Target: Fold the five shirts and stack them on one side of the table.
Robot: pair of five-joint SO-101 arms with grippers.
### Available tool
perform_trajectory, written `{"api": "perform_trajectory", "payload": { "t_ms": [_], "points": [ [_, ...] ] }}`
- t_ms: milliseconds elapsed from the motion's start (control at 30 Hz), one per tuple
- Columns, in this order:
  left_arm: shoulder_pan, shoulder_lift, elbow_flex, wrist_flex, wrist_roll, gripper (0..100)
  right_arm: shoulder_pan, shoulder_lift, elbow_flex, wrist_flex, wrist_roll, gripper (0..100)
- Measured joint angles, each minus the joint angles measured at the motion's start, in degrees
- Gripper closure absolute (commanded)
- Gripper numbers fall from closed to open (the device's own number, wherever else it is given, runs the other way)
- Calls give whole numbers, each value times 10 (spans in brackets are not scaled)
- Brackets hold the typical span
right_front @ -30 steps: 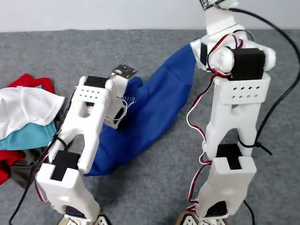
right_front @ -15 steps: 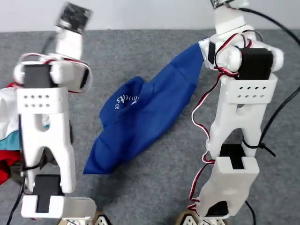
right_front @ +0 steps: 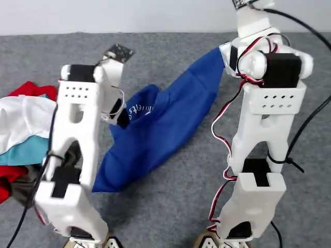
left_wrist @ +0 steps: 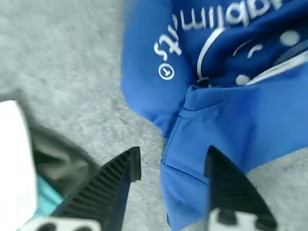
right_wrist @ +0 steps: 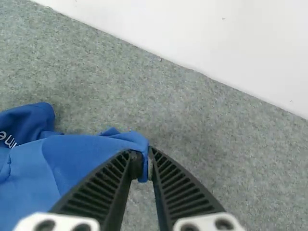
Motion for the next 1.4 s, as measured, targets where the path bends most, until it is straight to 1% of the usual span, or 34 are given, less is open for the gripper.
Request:
{"api": "perform_trajectory", "payload": {
  "t_ms": [167,400,467,567,600,700,833,1133,1300,1400],
  "points": [
    [4,91,0,-3,3,771,0,-1,21,0,0,989],
    [62,190,2,-2,-1,778,0,-1,43,0,0,989],
    [77,206,2,-2,-1,827,0,-1,43,0,0,989],
    [80,211,2,-2,-1,996,0,-1,43,0,0,989],
    [78,211,2,-2,-1,982,0,-1,43,0,0,989],
    [71,203,2,-2,-3,987,1,-1,43,0,0,989],
    [37,114,2,-2,10,987,2,-1,43,0,0,989],
    [-37,-165,2,0,11,985,2,-6,43,0,0,989],
    [-98,-279,-69,-48,11,984,2,-27,43,0,0,989],
    [-120,-309,-135,-84,4,984,1,-37,43,0,8,989]
  ]
}}
